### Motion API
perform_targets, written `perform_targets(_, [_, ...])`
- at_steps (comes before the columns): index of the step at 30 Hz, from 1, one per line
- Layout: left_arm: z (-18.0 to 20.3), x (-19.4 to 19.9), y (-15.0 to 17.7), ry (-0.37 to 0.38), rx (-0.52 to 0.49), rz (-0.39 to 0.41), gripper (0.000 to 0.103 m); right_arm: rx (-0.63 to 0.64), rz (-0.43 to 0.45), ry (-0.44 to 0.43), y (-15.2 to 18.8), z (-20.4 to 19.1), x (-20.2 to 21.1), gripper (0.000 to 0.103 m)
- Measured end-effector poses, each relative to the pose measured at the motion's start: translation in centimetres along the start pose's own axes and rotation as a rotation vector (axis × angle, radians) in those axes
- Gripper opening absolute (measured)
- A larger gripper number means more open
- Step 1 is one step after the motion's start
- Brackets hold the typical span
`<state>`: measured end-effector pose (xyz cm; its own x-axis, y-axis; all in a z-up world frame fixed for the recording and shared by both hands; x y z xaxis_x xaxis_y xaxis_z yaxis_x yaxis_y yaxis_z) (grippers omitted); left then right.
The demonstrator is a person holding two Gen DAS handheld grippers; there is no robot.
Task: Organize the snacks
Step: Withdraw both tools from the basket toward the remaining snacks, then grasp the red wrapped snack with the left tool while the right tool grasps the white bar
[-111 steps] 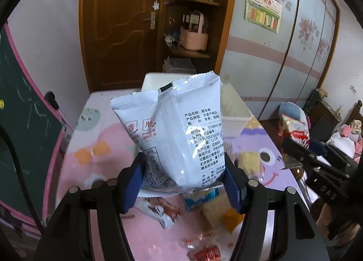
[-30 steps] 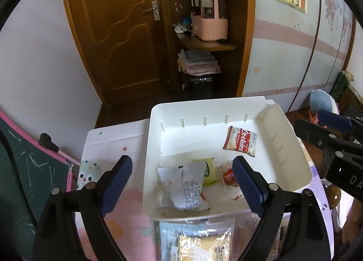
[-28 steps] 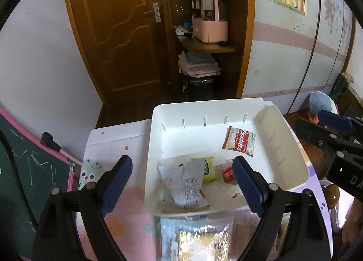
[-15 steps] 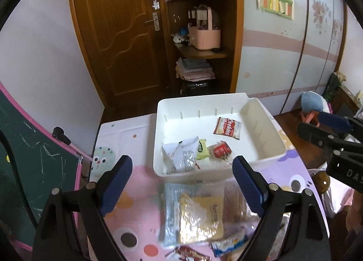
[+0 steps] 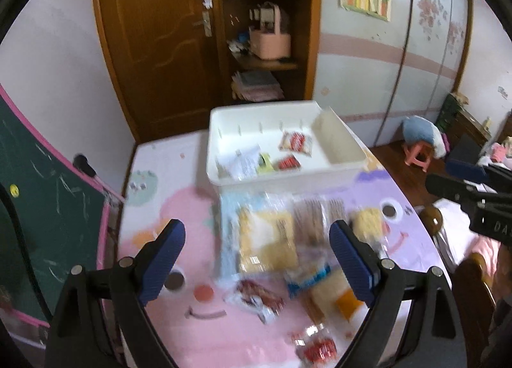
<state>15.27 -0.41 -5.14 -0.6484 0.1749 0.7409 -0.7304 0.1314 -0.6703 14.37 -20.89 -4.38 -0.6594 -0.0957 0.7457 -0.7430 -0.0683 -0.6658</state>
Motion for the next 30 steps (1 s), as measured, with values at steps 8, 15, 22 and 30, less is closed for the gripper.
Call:
perform_targets(8, [1.7,-0.7,7.1,0.073,0.06,-0.072,0.091,-0.013,-0.016,0.036,5.5,0.0,0.7,0.061])
perform_targets(15, [3.0,-1.9,10.3,0.037,0.092,-0.083,0.091,-0.152,-0.057,0.035,9.8,1.2,-0.7,0.061])
perform_targets(22, [5.0,-6.8,15.5,0.047,0.082,-0.263,0.091,-0.425,-0.167,-0.041,14.7,3.3,-5.0,0.061])
perform_targets(30, [5.6,-11.2,19.5,0.134,0.179,-0.478,0.086,-0.54,-0.274,-0.094,18.1,2.8,-8.5,0.061])
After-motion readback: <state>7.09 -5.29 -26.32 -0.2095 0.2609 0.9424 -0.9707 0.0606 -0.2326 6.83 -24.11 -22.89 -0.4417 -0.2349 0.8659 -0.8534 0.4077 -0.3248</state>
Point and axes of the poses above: each gripper's, at about its wrist camera, not at the fingertips, and x roughly against the way its jaws point, z to its right, y to its underside, the point moved 7 cm from there along -x, roughly the way its jaws point, and after that the axes turned 3 degrees about x, right-handed, at the moved point
